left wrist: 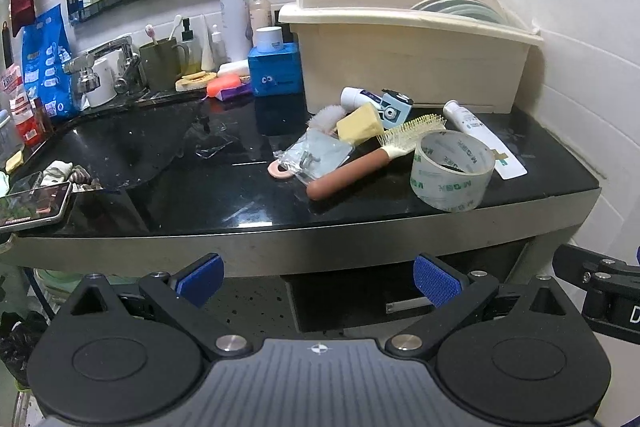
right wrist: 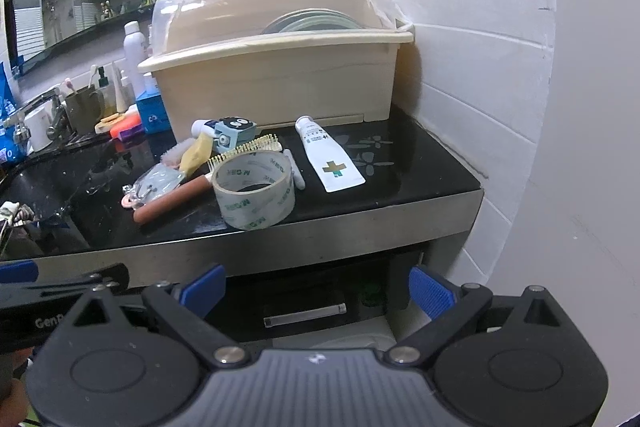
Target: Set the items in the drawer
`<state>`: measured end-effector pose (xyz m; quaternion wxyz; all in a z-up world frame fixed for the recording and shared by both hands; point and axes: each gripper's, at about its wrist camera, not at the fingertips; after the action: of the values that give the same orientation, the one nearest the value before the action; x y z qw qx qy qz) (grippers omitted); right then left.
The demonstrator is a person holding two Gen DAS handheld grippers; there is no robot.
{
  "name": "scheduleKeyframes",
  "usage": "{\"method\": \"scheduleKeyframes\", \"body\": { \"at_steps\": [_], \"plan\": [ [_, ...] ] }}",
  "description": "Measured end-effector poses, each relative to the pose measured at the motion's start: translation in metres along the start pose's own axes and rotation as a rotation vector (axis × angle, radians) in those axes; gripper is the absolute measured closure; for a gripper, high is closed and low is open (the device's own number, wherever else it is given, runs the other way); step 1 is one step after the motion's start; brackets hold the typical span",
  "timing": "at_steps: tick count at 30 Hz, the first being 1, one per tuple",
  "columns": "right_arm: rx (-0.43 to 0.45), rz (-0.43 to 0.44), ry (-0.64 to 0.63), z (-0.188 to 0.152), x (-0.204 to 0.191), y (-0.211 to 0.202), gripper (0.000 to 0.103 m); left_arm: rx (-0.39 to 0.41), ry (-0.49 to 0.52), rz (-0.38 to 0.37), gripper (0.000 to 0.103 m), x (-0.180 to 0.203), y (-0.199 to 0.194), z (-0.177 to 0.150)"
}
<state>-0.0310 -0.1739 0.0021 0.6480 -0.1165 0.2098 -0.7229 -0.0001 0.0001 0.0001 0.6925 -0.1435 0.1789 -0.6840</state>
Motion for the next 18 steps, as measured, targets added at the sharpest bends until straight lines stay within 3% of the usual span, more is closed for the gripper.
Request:
{"method": "scheduleKeyframes", "body": {
  "at_steps": [18],
  "plan": [
    [0.038,-0.009,-0.003,-0.0068,0.0026,-0.0043,0.004,-0.014,-0.011,-0.013,0.001,0.0023,0.0021,-0.0016]
  ]
}}
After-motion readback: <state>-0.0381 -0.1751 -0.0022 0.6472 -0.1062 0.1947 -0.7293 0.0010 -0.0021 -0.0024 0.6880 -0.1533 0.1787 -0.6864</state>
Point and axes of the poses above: each gripper's, at about its wrist camera, not at the fingertips, and y roughly the way its jaws point, x to its right, z to its top, and after that the axes turned 8 degrees about x, right-handed
